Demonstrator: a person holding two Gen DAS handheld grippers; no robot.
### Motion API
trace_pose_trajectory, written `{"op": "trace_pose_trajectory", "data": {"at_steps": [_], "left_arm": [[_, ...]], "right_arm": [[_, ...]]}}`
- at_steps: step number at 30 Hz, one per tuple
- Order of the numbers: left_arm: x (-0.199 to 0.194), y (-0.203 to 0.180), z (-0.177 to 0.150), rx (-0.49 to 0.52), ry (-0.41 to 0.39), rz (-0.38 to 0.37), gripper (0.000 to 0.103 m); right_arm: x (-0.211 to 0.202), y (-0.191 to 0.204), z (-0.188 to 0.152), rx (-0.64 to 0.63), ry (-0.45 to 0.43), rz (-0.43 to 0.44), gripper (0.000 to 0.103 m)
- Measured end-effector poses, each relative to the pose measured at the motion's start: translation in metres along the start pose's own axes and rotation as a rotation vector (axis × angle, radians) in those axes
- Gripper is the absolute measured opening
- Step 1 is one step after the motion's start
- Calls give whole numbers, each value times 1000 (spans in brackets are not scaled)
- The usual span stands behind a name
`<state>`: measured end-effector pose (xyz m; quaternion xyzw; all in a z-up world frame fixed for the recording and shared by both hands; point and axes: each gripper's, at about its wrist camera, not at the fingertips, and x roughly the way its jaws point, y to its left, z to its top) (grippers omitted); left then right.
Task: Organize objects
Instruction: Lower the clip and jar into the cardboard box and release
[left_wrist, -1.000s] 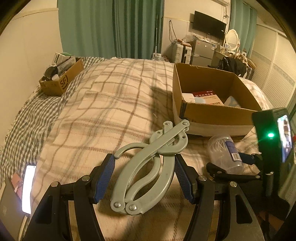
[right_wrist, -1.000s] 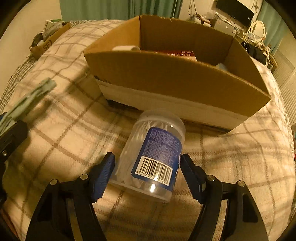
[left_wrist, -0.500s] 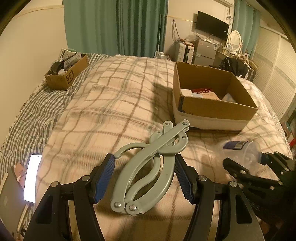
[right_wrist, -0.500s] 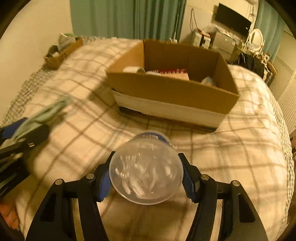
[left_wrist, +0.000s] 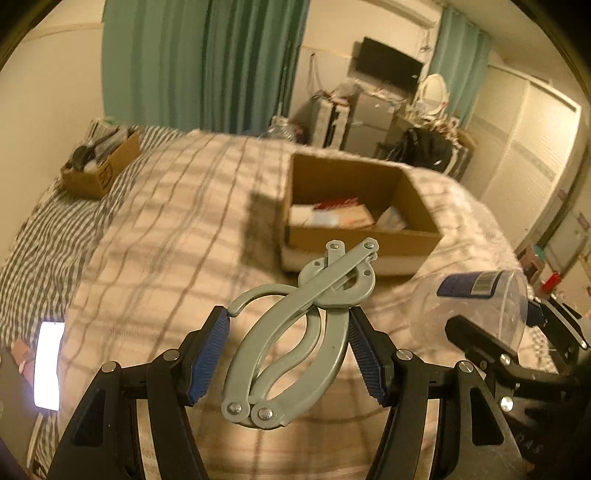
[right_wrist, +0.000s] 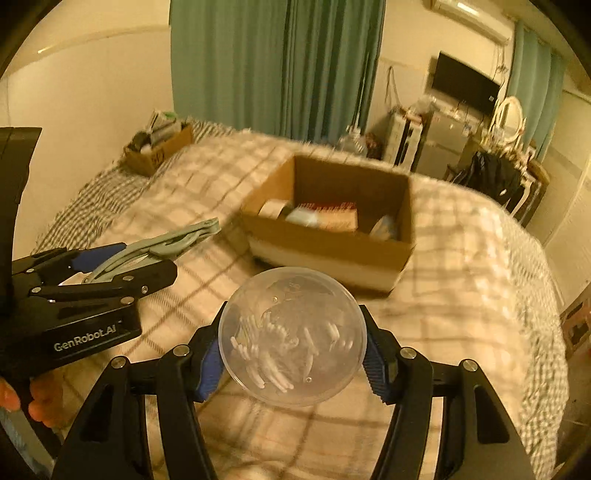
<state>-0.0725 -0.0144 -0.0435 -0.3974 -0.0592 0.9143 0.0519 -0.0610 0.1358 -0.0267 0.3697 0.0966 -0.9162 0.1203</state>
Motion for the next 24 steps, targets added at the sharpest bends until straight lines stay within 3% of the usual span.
{"op": "trace_pose_trajectory", "data": {"at_steps": [6, 14, 24], "left_arm": [[-10, -27, 38, 91, -58, -11, 66], [-12, -47, 107, 118, -110, -56, 67], [37, -59, 196, 102, -112, -35, 67]], "right_arm": [[-22, -26, 33, 22, -66, -22, 61], [-44, -61, 104, 12, -188, -90, 61], [-6, -91, 196, 4, -203, -142, 61]]}}
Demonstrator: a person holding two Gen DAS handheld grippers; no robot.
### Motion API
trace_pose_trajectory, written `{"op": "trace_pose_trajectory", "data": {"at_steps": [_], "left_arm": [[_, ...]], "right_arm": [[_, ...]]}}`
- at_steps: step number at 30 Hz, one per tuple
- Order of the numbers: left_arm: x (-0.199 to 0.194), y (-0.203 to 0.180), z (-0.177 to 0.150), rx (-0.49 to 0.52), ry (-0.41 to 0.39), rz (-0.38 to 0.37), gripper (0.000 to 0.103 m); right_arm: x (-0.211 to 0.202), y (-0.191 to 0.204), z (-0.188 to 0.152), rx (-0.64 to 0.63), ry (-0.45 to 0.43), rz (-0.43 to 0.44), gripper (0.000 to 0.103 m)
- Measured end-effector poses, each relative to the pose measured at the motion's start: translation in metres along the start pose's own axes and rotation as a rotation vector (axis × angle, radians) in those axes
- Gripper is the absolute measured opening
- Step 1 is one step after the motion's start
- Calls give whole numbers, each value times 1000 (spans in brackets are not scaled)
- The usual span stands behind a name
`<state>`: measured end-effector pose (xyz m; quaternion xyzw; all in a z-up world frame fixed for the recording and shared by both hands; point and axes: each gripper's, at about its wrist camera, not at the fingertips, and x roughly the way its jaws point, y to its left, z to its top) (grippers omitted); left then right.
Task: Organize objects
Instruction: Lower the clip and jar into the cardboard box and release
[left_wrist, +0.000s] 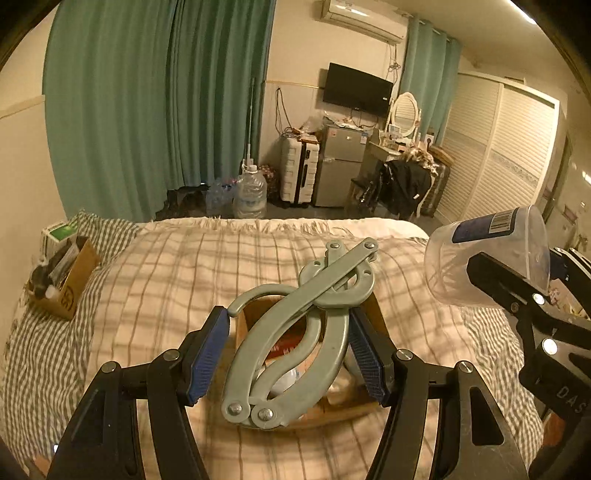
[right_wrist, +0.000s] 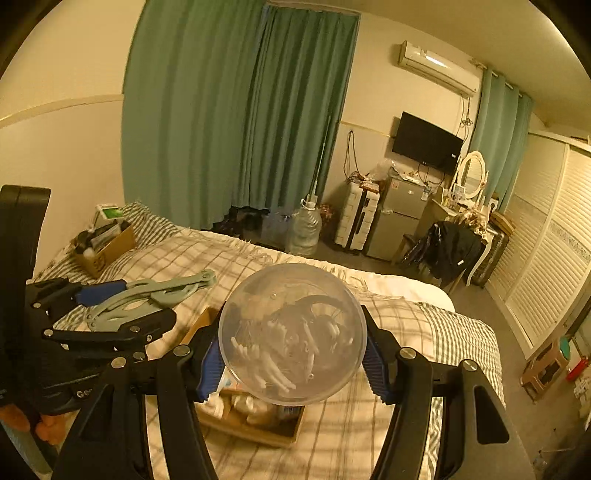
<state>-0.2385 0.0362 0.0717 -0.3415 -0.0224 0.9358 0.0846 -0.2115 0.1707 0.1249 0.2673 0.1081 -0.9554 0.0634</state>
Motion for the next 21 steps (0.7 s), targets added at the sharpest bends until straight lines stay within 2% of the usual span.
{"op": "trace_pose_trajectory", "data": {"at_steps": [6, 13, 16, 21], "left_arm": [[57, 0, -6, 11, 46, 3, 67], [120, 1, -29, 52, 114, 4, 67], [143, 4, -40, 63, 153, 11, 67], [174, 9, -54, 52, 208, 8, 67]], "right_arm": [[61, -8, 5, 28, 50, 15, 61], [138, -14, -31, 47, 159, 44, 61], [161, -13, -50, 31, 193, 36, 61], [191, -14, -72, 38, 230, 72, 61]]}}
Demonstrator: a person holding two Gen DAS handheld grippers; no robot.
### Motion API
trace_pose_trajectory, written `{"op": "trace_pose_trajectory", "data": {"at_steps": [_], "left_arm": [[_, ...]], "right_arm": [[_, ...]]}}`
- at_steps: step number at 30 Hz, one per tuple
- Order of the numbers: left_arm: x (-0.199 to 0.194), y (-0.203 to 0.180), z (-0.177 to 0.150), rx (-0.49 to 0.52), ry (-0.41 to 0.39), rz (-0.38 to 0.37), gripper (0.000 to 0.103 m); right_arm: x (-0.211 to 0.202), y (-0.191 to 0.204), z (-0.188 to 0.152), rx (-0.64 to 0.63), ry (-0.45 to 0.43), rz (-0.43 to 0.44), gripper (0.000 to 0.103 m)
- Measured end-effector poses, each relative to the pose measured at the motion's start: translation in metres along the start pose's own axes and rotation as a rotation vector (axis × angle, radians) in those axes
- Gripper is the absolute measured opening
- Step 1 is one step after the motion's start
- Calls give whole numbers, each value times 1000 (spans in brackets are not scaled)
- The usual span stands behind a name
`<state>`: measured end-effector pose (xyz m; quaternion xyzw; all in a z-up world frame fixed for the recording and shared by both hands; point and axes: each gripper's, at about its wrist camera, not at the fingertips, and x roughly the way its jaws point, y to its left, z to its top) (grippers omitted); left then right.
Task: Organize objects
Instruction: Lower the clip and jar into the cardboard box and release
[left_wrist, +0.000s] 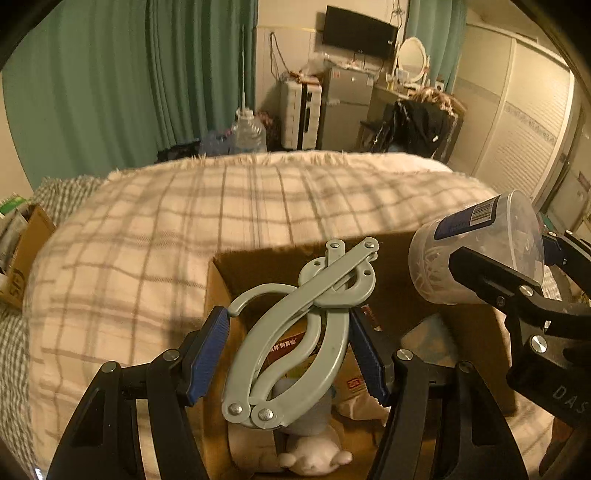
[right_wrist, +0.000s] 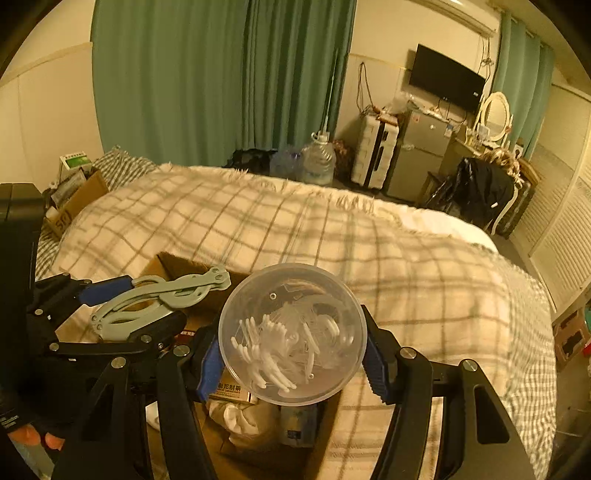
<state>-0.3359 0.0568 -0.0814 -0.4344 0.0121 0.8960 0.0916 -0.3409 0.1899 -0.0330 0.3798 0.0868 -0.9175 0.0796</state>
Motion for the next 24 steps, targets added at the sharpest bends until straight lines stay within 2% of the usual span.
{"op": "trace_pose_trajectory", "data": {"at_steps": [6, 10, 13, 14, 15, 17, 19, 24], "left_arm": [[24, 2, -9, -14, 61, -20, 67], [25, -3, -10, 6, 52, -4, 68], [21, 0, -8, -28, 61, -58, 74], [16, 2, -6, -40, 49, -66, 77], [8, 3, -5, -49, 25, -66, 84], [-6, 2, -1, -52, -21, -63, 88], [-24, 0, 3, -40, -56, -62, 97], [-79, -9, 11, 2, -171, -32, 103]], "right_arm": [[24, -1, -14, 4, 28, 31, 62], [23, -5, -17, 26, 17, 35, 62], [11, -7, -14, 44, -23, 36, 72], [4, -9, -13, 56, -43, 37, 73], [-2, -11, -12, 65, -56, 38, 74], [-14, -14, -10, 81, -77, 30, 78], [-27, -16, -8, 95, -100, 16, 81], [-77, -25, -6, 136, -193, -23, 99]]}}
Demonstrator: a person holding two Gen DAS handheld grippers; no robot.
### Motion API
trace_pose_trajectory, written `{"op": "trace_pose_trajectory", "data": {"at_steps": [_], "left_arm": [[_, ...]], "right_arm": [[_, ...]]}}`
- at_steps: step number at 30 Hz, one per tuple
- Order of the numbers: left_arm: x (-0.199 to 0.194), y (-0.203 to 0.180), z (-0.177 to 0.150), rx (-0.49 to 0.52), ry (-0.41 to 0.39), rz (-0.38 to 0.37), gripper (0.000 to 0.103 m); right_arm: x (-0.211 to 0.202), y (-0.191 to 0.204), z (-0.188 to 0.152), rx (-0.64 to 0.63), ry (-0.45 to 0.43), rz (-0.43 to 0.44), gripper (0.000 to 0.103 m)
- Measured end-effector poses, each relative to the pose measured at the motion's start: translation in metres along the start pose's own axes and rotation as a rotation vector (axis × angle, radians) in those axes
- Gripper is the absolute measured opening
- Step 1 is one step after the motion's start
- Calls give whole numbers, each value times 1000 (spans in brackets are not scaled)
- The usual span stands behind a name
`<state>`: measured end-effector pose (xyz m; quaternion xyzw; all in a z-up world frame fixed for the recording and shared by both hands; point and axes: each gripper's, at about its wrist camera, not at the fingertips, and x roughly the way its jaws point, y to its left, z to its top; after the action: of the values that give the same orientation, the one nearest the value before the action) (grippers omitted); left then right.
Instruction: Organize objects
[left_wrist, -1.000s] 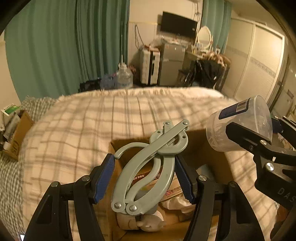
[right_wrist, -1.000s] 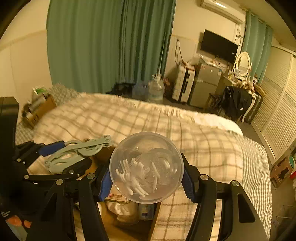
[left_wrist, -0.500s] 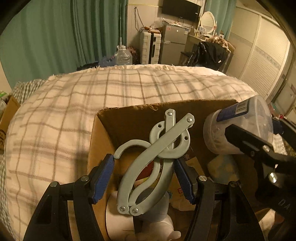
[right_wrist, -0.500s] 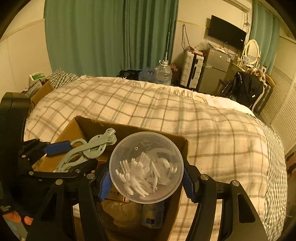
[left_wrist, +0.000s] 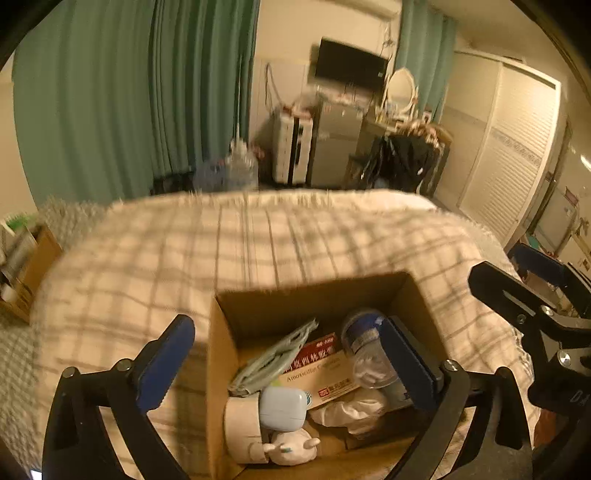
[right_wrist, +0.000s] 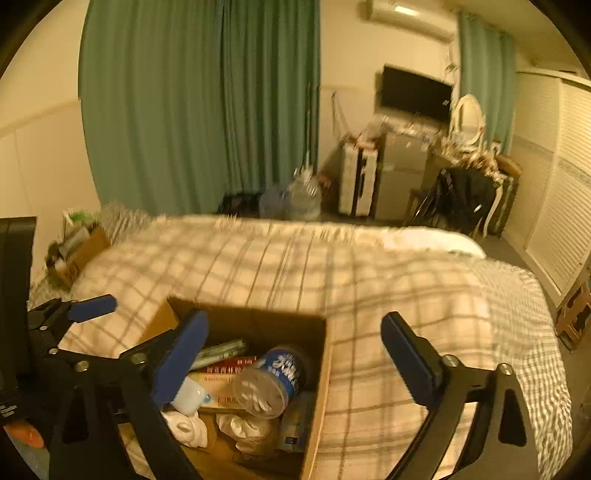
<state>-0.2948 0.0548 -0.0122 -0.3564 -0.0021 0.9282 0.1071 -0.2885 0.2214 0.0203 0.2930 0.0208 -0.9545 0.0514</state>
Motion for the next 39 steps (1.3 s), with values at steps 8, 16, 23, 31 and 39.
{"op": "trace_pose_trajectory", "data": {"at_steps": [8, 16, 23, 31, 39], "left_arm": [[-90, -17, 15, 64, -162, -15, 103], [-180, -34, 9, 131, -327, -16, 103], [-236, -38, -19, 150, -430, 20, 103], [-252, -14, -77, 14, -491, 51, 103], [-208, 11, -134, -93, -438, 173, 103]], "right_arm": [[-93, -3, 19, 5, -138, -76, 102], [-184, -1, 17, 3, -234, -114, 103], [-244, 10, -7, -17, -308, -137, 103], [-247, 32, -64, 19, -334, -136, 103], [-189, 45, -124, -15, -300, -85, 103]]}}
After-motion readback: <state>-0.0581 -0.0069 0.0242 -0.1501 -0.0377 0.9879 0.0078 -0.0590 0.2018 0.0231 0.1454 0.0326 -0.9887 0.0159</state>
